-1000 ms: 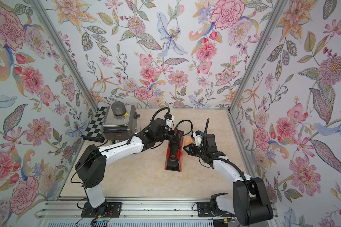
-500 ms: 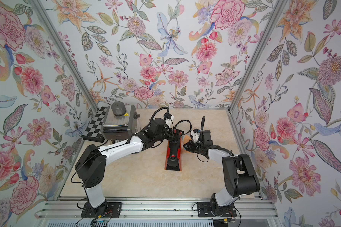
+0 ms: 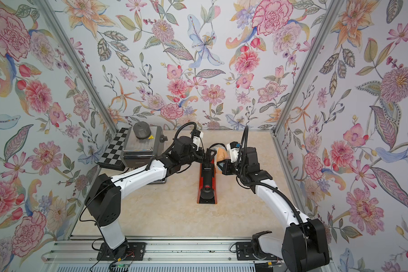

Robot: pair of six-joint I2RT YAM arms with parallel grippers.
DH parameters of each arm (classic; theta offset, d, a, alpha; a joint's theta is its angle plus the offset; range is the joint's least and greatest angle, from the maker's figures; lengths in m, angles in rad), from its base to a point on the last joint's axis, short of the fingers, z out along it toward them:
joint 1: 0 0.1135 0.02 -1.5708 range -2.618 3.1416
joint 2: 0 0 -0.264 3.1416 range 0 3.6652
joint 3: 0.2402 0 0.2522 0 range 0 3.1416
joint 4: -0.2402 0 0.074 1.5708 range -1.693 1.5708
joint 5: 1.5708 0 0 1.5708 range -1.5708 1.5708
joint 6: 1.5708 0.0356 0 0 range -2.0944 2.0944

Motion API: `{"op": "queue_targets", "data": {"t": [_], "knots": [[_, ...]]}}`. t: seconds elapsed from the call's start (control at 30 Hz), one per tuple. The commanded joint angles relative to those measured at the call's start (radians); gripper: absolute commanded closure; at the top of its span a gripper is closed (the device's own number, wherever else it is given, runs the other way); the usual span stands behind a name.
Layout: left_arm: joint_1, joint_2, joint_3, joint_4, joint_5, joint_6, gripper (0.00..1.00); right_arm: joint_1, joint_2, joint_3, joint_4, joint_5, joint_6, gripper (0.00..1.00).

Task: Wipe the surface of a coffee machine
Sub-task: Wipe the dirt from the surface of the coffee machine.

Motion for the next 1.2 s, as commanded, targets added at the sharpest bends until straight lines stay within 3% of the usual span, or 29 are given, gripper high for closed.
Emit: {"op": "queue_targets", "data": {"t": [0.0,0.33,1.03,1.17], "knots": [[0.047,-0.087,0.037,0.012,0.014,0.019,0.01,0.029,-0.05,0.036,-0.098,-0.013,-0.037,1.0],[0.145,-0.099,0.006,0.088,0.087,-0.015,0.01,0.187,-0.163,0.068,-0.271,0.072,-0.049,1.0],[0.122,0.272,0.274,0.115,0.229,-0.068,0.01,0.3,-0.483,-0.249,-0.396,0.155,0.151,1.0],[0.121,0.355,0.315,0.19,0.306,-0.12,0.01,0.304,-0.547,-0.293,-0.446,0.152,0.181,1.0]]}}
